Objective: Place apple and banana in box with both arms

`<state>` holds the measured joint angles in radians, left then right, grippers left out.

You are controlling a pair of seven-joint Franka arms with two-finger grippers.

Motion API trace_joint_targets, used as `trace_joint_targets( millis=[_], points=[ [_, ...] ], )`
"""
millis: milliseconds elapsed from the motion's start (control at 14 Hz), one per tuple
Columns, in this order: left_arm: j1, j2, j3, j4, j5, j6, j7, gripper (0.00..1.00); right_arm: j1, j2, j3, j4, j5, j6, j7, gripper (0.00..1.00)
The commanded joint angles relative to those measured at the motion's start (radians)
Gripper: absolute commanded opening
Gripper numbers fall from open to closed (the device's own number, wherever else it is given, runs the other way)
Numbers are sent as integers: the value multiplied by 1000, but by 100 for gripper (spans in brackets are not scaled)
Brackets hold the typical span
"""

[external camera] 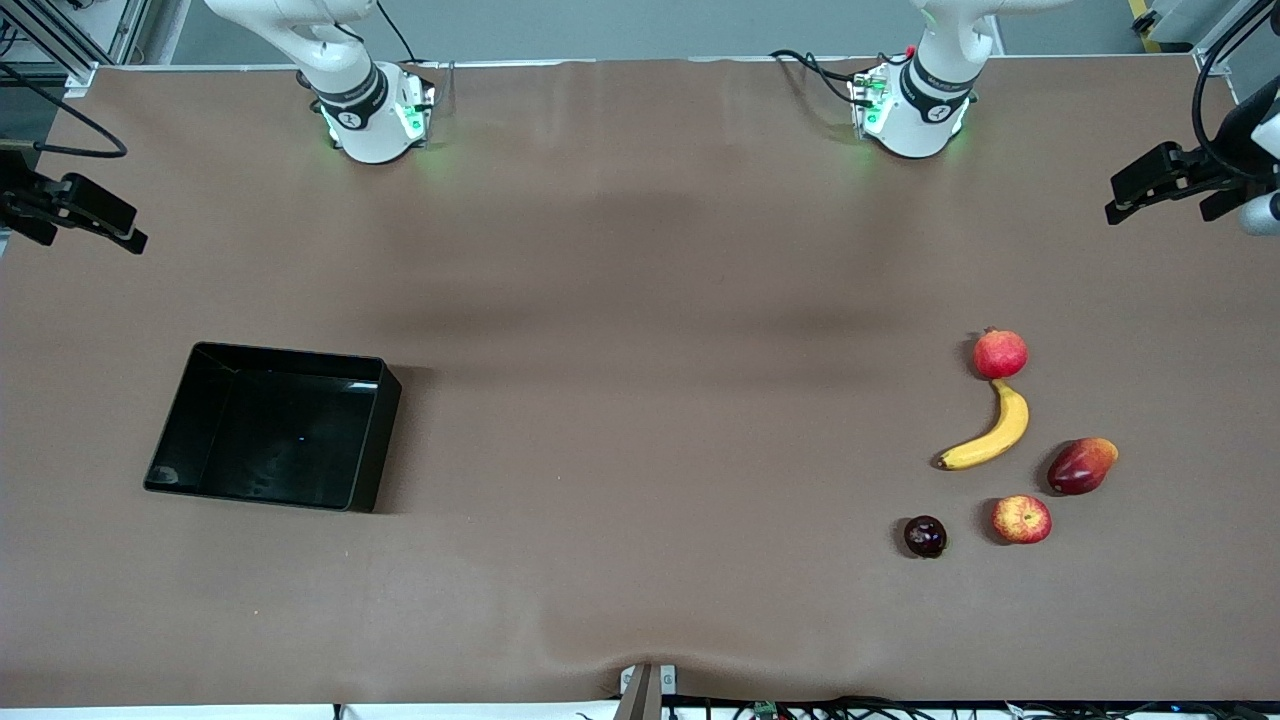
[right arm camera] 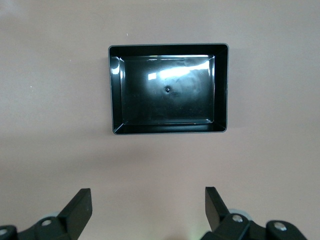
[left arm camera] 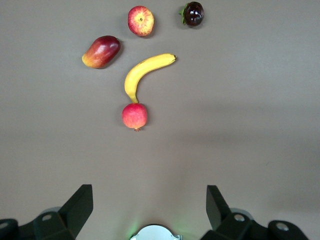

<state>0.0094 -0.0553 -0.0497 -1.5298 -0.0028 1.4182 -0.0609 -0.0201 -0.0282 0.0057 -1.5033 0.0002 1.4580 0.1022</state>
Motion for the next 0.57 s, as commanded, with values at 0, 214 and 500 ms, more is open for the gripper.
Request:
trace_joint_targets(
  millis=[0,214,500],
  points=[
    [6,0,-1,17,4,-18,-1,100,-17,-7,10,8,17,-15,11,100],
    [10,6,-1,19,4,-16,1,100,-17,-7,10,8,17,-15,11,100],
    [12,72,-1,52,3,-16,18,100,-15,-7,10,8,17,-15,11,100]
  ],
)
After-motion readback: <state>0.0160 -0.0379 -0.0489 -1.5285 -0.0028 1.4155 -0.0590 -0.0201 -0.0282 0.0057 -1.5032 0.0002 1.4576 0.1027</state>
